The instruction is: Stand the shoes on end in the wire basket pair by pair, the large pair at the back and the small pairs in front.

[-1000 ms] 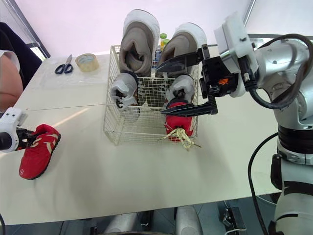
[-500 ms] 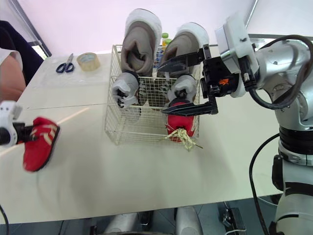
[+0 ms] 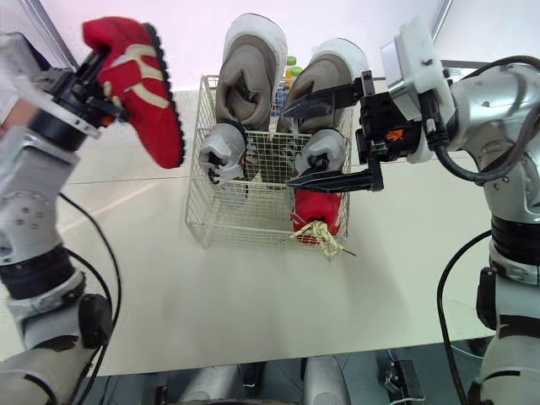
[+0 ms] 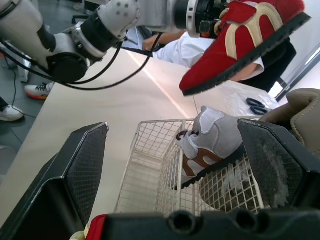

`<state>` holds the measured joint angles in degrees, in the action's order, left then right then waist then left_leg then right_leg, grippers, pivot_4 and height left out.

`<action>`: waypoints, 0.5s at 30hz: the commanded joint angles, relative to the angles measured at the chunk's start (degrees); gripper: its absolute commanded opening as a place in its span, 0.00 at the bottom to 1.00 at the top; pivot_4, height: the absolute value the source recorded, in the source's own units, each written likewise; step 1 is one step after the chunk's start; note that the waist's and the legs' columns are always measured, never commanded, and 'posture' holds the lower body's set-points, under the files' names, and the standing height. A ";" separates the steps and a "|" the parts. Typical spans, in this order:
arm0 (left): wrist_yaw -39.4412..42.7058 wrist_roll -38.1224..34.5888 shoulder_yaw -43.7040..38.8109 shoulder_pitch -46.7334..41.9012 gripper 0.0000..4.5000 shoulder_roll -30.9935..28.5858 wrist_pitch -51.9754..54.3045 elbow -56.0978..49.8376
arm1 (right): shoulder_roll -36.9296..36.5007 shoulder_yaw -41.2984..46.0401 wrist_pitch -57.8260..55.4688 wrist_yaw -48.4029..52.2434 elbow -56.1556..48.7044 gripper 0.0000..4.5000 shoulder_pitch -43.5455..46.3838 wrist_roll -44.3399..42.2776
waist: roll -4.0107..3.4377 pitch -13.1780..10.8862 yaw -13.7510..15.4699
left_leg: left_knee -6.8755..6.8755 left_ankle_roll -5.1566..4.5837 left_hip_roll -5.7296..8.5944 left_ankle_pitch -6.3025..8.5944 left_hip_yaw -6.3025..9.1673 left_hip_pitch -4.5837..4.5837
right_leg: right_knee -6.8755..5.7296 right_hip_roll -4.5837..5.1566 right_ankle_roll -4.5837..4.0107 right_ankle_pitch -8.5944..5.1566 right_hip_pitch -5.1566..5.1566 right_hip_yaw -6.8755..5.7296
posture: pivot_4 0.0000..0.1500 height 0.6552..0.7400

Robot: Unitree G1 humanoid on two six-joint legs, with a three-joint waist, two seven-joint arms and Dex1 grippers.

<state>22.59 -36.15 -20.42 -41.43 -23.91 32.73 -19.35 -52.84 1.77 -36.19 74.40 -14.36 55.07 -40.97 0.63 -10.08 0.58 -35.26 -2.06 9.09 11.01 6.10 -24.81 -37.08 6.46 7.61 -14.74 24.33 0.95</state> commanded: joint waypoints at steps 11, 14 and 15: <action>-2.38 9.07 11.18 10.96 0.01 5.91 -12.51 -8.62 | -5.14 5.75 -3.51 -3.18 -5.42 1.00 -1.56 -2.42 | -0.02 0.01 0.21 | -0.03 -0.03 0.00 0.01 0.01 -0.02 | 0.02 0.01 -0.01 -0.01 -0.01 -0.02 | 1.00 1.00; -2.11 12.13 13.65 13.74 0.01 6.64 -16.20 -8.34 | -5.36 5.57 -4.17 -3.98 -5.91 1.00 -1.35 -2.73 | -0.02 0.02 0.25 | -0.06 -0.03 0.01 0.01 0.01 -0.02 | 0.04 0.03 -0.02 -0.01 -0.04 -0.02 | 1.00 1.00; -2.32 12.76 14.10 14.96 0.01 7.09 -17.07 -8.32 | -5.55 5.63 -4.45 -4.14 -6.07 1.00 -1.27 -2.93 | -0.01 0.02 0.29 | -0.07 -0.04 0.01 0.02 0.00 -0.02 | 0.06 0.03 -0.02 -0.01 -0.07 -0.02 | 1.00 1.00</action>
<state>20.21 -24.88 -7.45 -27.46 -17.13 17.37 -26.60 -57.31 5.36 -40.64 70.89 -19.18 52.85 -43.15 0.62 -10.05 0.87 -35.35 -2.10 9.10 11.03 6.11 -24.83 -37.00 6.49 7.59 -14.74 24.23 0.92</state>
